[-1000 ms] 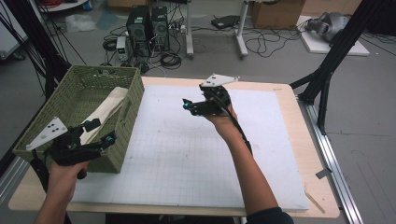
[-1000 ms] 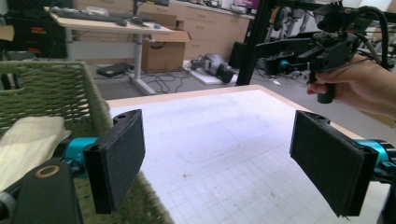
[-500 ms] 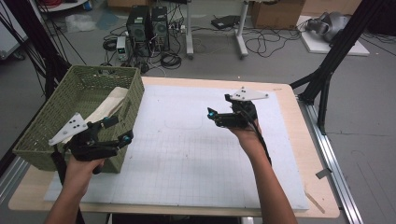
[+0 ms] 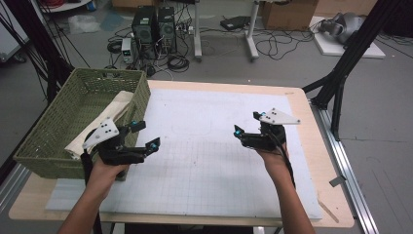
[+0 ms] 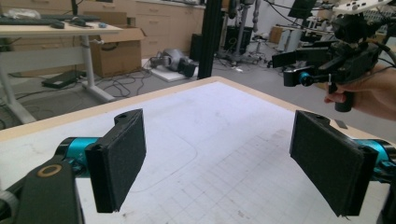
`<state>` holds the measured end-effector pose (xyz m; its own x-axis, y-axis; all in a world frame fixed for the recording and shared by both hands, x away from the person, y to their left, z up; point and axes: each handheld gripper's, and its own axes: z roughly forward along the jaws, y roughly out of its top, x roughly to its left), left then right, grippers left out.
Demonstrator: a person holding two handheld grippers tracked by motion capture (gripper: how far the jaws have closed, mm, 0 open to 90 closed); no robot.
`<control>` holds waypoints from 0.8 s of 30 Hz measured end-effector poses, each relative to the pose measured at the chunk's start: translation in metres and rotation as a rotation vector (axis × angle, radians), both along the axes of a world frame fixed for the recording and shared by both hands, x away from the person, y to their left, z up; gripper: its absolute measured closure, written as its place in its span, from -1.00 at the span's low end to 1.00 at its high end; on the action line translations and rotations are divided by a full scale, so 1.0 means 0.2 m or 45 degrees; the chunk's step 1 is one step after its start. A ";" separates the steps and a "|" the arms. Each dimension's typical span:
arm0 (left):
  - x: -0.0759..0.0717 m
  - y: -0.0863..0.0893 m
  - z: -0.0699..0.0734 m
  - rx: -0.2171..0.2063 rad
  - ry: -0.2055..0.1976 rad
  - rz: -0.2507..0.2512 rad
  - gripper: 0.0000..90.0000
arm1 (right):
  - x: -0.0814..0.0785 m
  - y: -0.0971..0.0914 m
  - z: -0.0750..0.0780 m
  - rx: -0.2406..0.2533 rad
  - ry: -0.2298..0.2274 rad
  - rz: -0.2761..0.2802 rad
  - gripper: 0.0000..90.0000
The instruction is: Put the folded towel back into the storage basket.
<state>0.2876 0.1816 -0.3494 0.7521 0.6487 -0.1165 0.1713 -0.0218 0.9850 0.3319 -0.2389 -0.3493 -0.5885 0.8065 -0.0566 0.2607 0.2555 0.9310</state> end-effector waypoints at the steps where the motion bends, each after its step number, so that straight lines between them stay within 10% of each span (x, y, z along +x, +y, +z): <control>1: 0.00 -0.01 0.00 0.002 0.002 -0.007 -0.58 | -0.01 -0.02 -0.01 -0.003 -0.005 -0.014 -0.62; 24: 0.07 -0.19 -0.15 0.005 0.011 -0.103 -0.59 | -0.29 -0.31 -0.25 0.039 -0.019 -0.198 -0.62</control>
<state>0.3008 0.1428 -0.3803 0.8009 0.5865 -0.1206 0.1770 -0.0395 0.9834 0.2732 -0.3012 -0.3990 -0.4559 0.8892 -0.0383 0.2812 0.1848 0.9417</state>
